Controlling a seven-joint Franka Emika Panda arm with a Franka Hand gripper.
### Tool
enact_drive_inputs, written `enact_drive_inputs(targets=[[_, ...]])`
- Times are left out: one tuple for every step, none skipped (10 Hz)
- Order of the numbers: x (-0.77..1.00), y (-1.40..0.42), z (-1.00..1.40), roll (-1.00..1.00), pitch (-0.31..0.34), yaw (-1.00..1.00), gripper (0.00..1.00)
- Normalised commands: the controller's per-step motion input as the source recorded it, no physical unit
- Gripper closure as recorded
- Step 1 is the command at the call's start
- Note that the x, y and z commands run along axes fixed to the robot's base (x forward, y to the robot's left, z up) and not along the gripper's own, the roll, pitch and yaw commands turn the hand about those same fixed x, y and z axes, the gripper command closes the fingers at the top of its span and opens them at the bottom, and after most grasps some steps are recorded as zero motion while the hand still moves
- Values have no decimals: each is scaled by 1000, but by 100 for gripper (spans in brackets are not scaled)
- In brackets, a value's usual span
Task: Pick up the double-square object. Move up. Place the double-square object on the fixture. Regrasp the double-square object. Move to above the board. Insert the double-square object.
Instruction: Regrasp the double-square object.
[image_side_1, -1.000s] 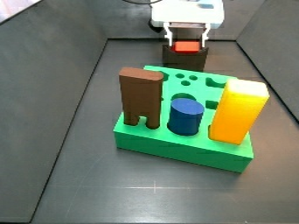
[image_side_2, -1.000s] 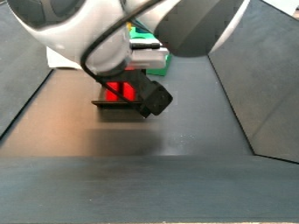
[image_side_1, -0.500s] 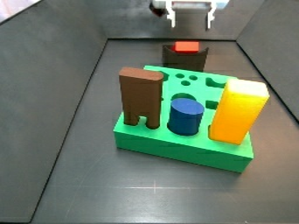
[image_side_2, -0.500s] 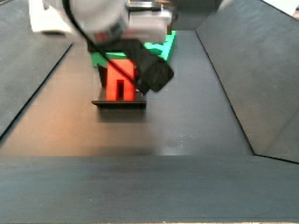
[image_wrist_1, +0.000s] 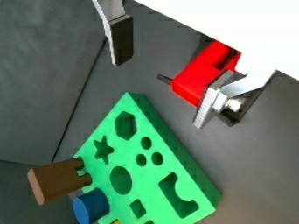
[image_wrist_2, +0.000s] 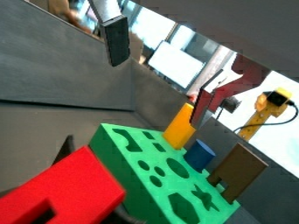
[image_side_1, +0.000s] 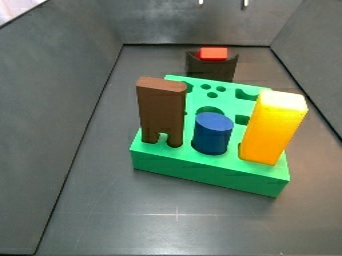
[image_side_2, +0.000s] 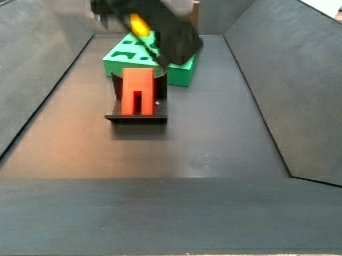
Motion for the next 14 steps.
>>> enact_drive_inputs(targets=[[-118,-612,413,1000,45,29,0],[-116,-457,226,1000,38,28,0],[-80,-301,98,1000,35,27,0],[-39,-83,56,1000,36,27,0],[-17,-23,24,1000,37,27,0],[-13,-28,12,1000,36,27,0],[-29,-32,14,1000,32,27,0],[-38,-25,13,1000,27,28,0],[-41,-24,8,1000,22,28,0],[-43,-23,6,1000,17,28,0],[-37,-22,4,1000,9,29,0],[-33,-22,0,1000,3,30,0],[-28,-19,7,1000,-2,31,0],[-26,-18,8,1000,-5,32,0]])
